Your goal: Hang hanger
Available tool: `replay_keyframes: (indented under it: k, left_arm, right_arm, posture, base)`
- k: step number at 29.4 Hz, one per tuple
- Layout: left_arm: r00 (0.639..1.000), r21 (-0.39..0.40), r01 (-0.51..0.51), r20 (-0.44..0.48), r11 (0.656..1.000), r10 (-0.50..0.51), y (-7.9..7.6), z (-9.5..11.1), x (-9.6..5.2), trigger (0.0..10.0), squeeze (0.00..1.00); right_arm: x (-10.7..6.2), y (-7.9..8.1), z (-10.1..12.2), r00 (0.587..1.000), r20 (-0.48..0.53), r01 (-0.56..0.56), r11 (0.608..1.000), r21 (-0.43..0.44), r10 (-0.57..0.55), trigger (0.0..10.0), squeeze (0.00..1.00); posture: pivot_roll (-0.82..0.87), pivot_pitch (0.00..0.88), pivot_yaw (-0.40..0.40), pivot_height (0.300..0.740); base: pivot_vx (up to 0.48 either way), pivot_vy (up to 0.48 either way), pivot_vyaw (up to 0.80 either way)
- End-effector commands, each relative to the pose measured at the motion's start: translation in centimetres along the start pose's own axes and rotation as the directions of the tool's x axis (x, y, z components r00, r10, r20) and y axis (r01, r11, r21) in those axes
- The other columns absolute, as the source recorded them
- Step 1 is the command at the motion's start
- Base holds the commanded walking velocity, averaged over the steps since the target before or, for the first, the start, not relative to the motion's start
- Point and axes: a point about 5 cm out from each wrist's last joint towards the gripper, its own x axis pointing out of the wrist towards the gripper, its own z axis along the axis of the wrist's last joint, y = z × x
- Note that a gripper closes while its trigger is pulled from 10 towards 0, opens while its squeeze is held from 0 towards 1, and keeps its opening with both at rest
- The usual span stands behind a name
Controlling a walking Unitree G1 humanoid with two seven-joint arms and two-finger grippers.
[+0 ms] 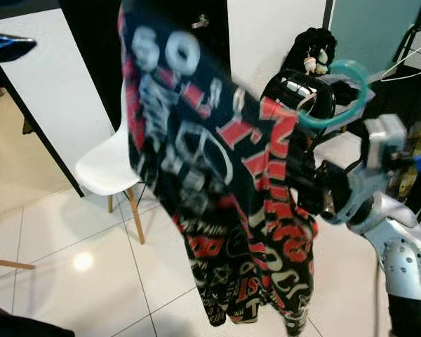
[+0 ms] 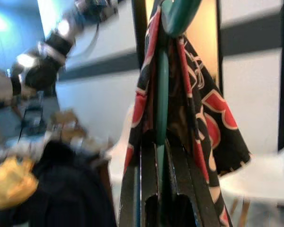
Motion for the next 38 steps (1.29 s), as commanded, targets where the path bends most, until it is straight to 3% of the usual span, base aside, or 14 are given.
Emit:
replay_keyframes:
  k: [1, 3, 5, 6, 10, 11, 12, 14, 16, 19, 29, 30, 36, 38]
  left_arm:
    - [0.998, -0.001, 0.058, -0.010, 0.998, -0.058, -0.6, -0.3, 1.1, 10.0, 1.00]
    - [0.992, 0.005, 0.126, -0.013, 0.992, -0.126, -1.3, -0.8, 2.8, 10.0, 1.00]
    - [0.987, -0.004, 0.162, -0.024, 0.987, -0.162, -1.6, -1.3, 3.6, 10.0, 1.00]
    - [0.976, -0.013, 0.206, -0.067, 0.979, -0.206, -2.1, -2.3, 4.5, 10.0, 1.00]
    - [0.964, -0.016, 0.241, -0.115, 0.970, -0.241, -2.6, -3.3, 5.3, 10.0, 1.00]
    - [0.936, -0.032, 0.293, -0.193, 0.956, -0.293, -3.4, -5.0, 6.1, 10.0, 0.36]
    - [0.903, -0.049, 0.338, -0.265, 0.940, -0.339, -4.4, -6.7, 6.8, 10.0, 0.00]
    - [0.903, -0.049, 0.338, -0.265, 0.940, -0.339, -4.4, -6.7, 6.8, 10.0, 0.00]
    - [0.853, -0.102, 0.403, -0.319, 0.910, -0.413, -6.2, -9.1, 7.9, 10.0, 0.00]
    - [0.835, -0.144, 0.425, -0.318, 0.894, -0.449, -7.4, -10.3, 8.5, 10.0, 0.00]
    - [0.812, -0.186, 0.424, -0.355, 0.886, -0.463, -8.6, -12.0, 9.4, 9.8, 0.00]
    - [0.805, -0.202, 0.428, -0.358, 0.881, -0.473, -8.8, -12.2, 9.3, 0.0, 0.00]
    - [0.788, -0.215, 0.431, -0.384, 0.876, -0.482, -9.1, -12.7, 9.0, 0.0, 0.00]
    - [0.765, -0.228, 0.447, -0.405, 0.865, -0.502, -9.6, -13.0, 8.7, 0.0, 0.00]
  right_arm:
    - [0.2, 0.1, -0.3, 0.998, -0.048, -0.033, 0.999, -0.003, 0.033, 10.0, 0.00]
    - [0.0, -0.2, -1.0, 0.991, -0.134, -0.025, 1.000, -0.005, 0.024, 10.0, 0.00]
    - [0.0, -0.4, -1.3, 0.987, -0.160, -0.025, 1.000, -0.004, 0.024, 10.0, 0.00]
    - [0.1, -0.4, -1.6, 0.983, -0.182, -0.029, 1.000, 0.000, 0.028, 10.0, 0.00]
    - [0.2, -0.5, -1.9, 0.980, -0.198, -0.033, 0.999, 0.003, 0.033, 10.0, 0.00]
    - [0.3, -0.5, -2.2, 0.976, -0.215, -0.041, 0.999, 0.007, 0.042, 10.0, 0.00]
    - [0.5, -0.3, -2.5, 0.973, -0.226, -0.050, 0.999, 0.014, 0.052, 10.0, 0.00]
    - [0.5, -0.3, -2.5, 0.973, -0.226, -0.050, 0.999, 0.014, 0.052, 10.0, 0.00]
    - [0.8, -0.1, -3.0, 0.966, -0.249, -0.067, 0.997, 0.024, 0.071, 10.0, 0.00]
    - [0.8, 0.0, -3.2, 0.960, -0.267, -0.075, 0.997, 0.028, 0.080, 10.0, 0.00]
    - [1.0, 0.1, -3.2, 0.950, -0.294, -0.102, 0.994, 0.026, 0.105, 10.0, 0.00]
    - [1.1, 0.1, -3.2, 0.949, -0.295, -0.105, 0.994, 0.024, 0.108, 10.0, 0.00]
    - [1.1, 0.1, -3.2, 0.949, -0.297, -0.109, 0.994, 0.021, 0.111, 10.0, 0.00]
    - [1.2, 0.1, -3.0, 0.948, -0.295, -0.115, 0.993, 0.017, 0.115, 10.0, 0.00]
  posture:
    - [0.02, 0.000, 0.063, 0.740]
    - [0.01, 0.000, 0.061, 0.740]
    - [0.02, 0.000, 0.061, 0.740]
    - [0.02, 0.000, 0.063, 0.740]
    - [0.02, 0.000, 0.063, 0.740]
    - [0.02, 0.000, 0.064, 0.740]
    - [0.02, 0.000, 0.064, 0.740]
    - [0.02, 0.000, 0.064, 0.740]
    - [0.01, 0.000, 0.064, 0.740]
    - [0.01, 0.000, 0.066, 0.740]
    - [0.01, 0.000, 0.064, 0.740]
    - [0.01, 0.000, 0.064, 0.740]
    - [0.01, 0.000, 0.064, 0.740]
    - [0.01, 0.000, 0.062, 0.740]
  base:
    - [0.000, 0.000, 0.00]
    - [0.000, 0.000, 0.00]
    - [0.000, 0.000, 0.00]
    - [0.000, 0.000, 0.00]
    - [0.000, 0.000, 0.00]
    - [0.000, 0.000, 0.00]
    - [0.000, 0.000, 0.00]
    - [0.000, 0.000, 0.00]
    - [0.000, 0.000, 0.00]
    - [0.000, 0.000, 0.00]
    - [0.000, 0.000, 0.00]
    - [0.000, 0.000, 0.00]
    - [0.000, 0.000, 0.00]
    - [0.000, 0.000, 0.00]
